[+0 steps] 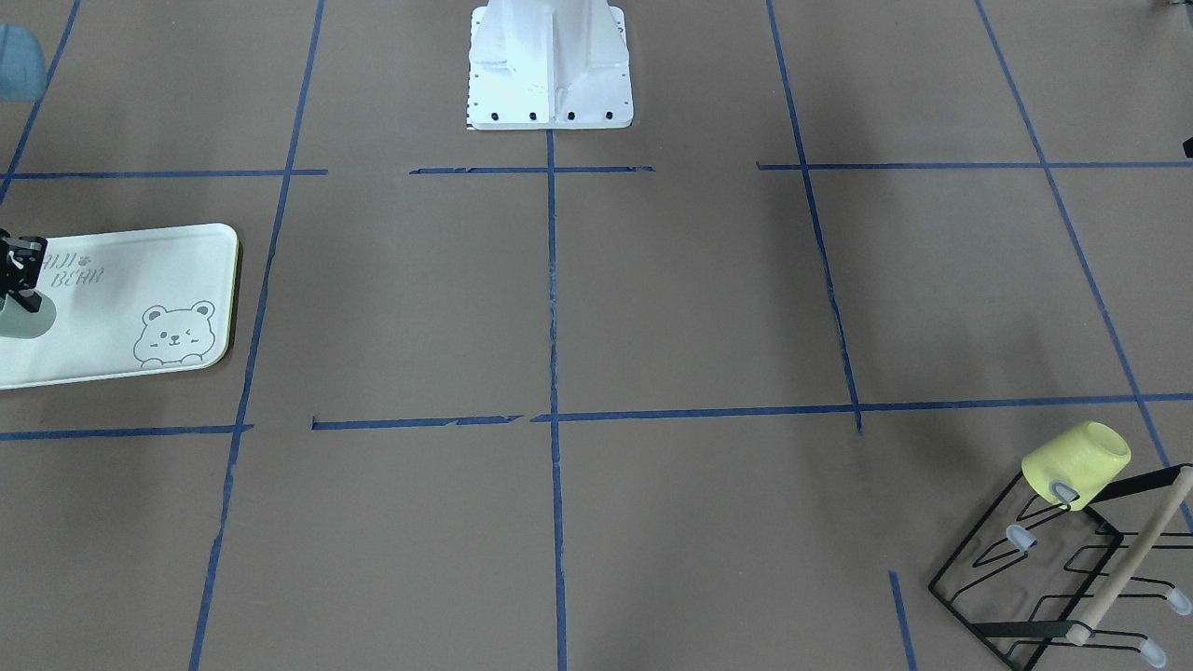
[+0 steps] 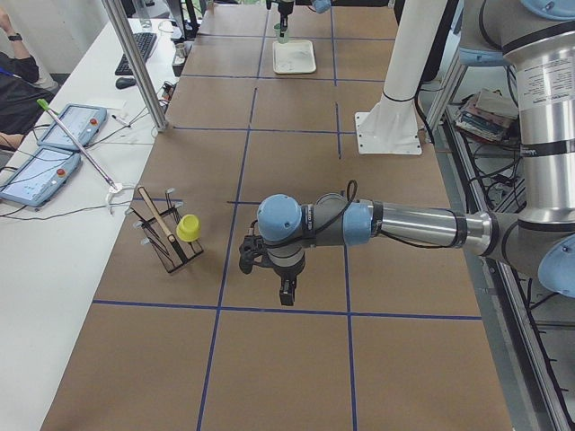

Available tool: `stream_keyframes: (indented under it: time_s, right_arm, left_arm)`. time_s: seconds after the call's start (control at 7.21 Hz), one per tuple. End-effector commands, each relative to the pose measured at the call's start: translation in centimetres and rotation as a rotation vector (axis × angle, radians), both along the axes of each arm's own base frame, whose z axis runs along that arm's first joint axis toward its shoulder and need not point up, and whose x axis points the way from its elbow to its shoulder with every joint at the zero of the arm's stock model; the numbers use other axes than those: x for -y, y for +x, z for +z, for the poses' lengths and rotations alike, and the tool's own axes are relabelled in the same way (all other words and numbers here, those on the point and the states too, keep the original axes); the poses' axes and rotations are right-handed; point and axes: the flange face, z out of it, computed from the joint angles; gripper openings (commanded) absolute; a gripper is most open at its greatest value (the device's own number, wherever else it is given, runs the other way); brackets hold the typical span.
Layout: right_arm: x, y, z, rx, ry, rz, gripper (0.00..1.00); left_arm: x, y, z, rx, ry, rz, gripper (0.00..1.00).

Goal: Left arm grabs green cup and hands to right arm on tray

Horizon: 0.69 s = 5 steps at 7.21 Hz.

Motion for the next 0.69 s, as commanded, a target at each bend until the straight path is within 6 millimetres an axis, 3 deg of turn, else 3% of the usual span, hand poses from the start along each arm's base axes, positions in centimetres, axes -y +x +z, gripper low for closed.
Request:
stream_keyframes:
  time_s: [0.0,0.14,0.28,0.55]
  right_arm:
    - [-3.3,0.2,1.8,0.056,0.022,0.053,0.14]
    - [-3.5,-0.4,1.8,0.049,0.026,0.043,0.5]
    - [-3.5,-0.8,1.9,0.026,0.043,0.052,1.0]
    - [-3.6,-0.8,2.0,0.024,0.04,0.049,1.0]
  left_arm:
    - [0.4,0.0,0.0,0.0,0.001,0.0,1.0]
    - [0.4,0.0,-0.2,-0.002,0.006,0.0,1.0]
    - [0.5,0.0,-0.7,-0.002,0.014,-0.001,1.0]
    - [0.5,0.0,-0.6,-0.002,0.012,-0.001,1.0]
